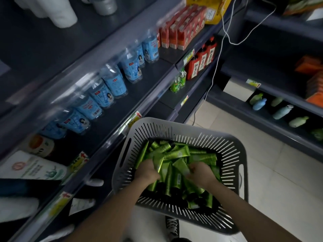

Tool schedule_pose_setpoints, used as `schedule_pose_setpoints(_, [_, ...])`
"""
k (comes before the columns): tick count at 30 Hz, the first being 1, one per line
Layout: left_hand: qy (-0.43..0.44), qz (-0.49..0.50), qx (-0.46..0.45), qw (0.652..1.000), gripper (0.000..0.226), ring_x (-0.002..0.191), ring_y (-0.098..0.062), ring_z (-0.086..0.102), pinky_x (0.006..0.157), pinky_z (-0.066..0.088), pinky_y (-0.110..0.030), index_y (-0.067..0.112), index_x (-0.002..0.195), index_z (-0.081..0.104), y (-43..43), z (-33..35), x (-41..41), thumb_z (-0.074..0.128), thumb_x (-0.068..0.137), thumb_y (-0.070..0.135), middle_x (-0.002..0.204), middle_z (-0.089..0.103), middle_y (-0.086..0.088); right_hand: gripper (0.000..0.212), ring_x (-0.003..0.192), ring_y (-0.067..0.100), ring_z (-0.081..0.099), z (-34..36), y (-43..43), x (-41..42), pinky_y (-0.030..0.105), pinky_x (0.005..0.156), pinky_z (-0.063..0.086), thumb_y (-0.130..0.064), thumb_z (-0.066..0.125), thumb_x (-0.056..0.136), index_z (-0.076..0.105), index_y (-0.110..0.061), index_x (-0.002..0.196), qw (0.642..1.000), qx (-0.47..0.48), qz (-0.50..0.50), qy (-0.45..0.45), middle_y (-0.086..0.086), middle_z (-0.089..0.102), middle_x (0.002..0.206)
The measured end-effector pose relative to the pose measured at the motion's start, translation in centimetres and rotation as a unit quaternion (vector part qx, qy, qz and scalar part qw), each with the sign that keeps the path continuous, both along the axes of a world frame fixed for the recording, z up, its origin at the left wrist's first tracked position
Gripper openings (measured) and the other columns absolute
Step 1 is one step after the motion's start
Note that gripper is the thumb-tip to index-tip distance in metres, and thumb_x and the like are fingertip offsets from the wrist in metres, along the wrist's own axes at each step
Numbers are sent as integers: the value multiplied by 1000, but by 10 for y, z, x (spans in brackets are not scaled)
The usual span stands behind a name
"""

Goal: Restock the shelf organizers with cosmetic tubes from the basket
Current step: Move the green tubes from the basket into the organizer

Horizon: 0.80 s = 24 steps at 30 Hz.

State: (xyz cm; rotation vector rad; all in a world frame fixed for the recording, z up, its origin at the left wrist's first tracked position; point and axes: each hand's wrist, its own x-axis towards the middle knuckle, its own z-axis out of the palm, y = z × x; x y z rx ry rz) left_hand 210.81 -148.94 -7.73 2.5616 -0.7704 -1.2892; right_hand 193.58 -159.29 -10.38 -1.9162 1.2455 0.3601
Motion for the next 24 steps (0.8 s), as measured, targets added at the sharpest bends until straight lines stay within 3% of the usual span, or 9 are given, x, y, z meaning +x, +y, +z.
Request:
schedule_pose_setpoints(3, [12,3,-64,998,22,83,-19,63,72,51,-28,18,82,59,3,26,7,75,66,16,87,65,-2,26,52,10,45,22,1,12,23,48,35,-24,70,82,57,-8,66,994,31,-58,-84,-1,51,61])
schedule_pose_setpoints(6, [-1,22,-125,992,30,81,-15,63,69,51,-28,18,90,62,5,66,21,76,65,25,88,67,1,25,59,15,46,60,-1,35,27,55,32,-20,72,77,61,2,74,981,28,-76,-179,5,52,64])
schedule_pose_setpoints(10, [-44,38,-213,975,37,85,-13,64,73,51,-28,21,96,63,20,132,44,78,62,26,91,68,4,7,58,9,51,131,10,72,26,57,38,-15,71,77,66,-13,73,953,33,-59,-295,-5,58,62])
schedule_pose_setpoints(13, [-80,43,-273,958,34,79,-10,62,69,50,-26,19,91,63,45,185,64,80,62,24,85,67,7,17,52,-3,51,190,27,98,18,53,40,-10,73,76,64,-22,69,932,18,-20,-363,-9,60,59])
schedule_pose_setpoints(15, [-117,31,-303,945,30,72,-6,57,59,44,-18,19,86,59,69,223,75,80,65,24,77,61,12,13,61,12,60,224,44,115,33,62,47,-21,77,69,67,-15,74,920,4,8,-391,2,67,68])
schedule_pose_setpoints(17, [-157,18,-322,933,32,68,-3,51,51,34,-14,24,84,54,97,261,86,80,66,25,74,54,14,26,65,25,61,258,66,132,42,65,49,-29,76,65,68,-10,81,907,15,38,-420,9,68,73])
schedule_pose_setpoints(19, [-175,9,-347,921,31,69,0,52,53,37,-11,25,85,54,129,297,96,80,67,27,78,56,14,18,63,16,59,291,92,149,40,63,46,-20,77,69,68,-9,82,891,19,66,-449,2,67,69])
schedule_pose_setpoints(21, [-173,9,-377,910,36,81,-4,61,69,51,-21,24,96,60,162,328,103,79,65,30,90,65,9,24,69,19,66,321,120,165,44,67,51,-24,77,69,70,-10,87,871,13,110,-478,4,72,78])
schedule_pose_setpoints(24, [-183,18,-419,889,46,90,-7,66,79,56,-38,28,104,63,219,365,116,78,60,33,97,70,8,37,84,39,66,356,166,191,54,75,52,-36,75,63,70,-10,89,841,7,160,-517,18,71,86])
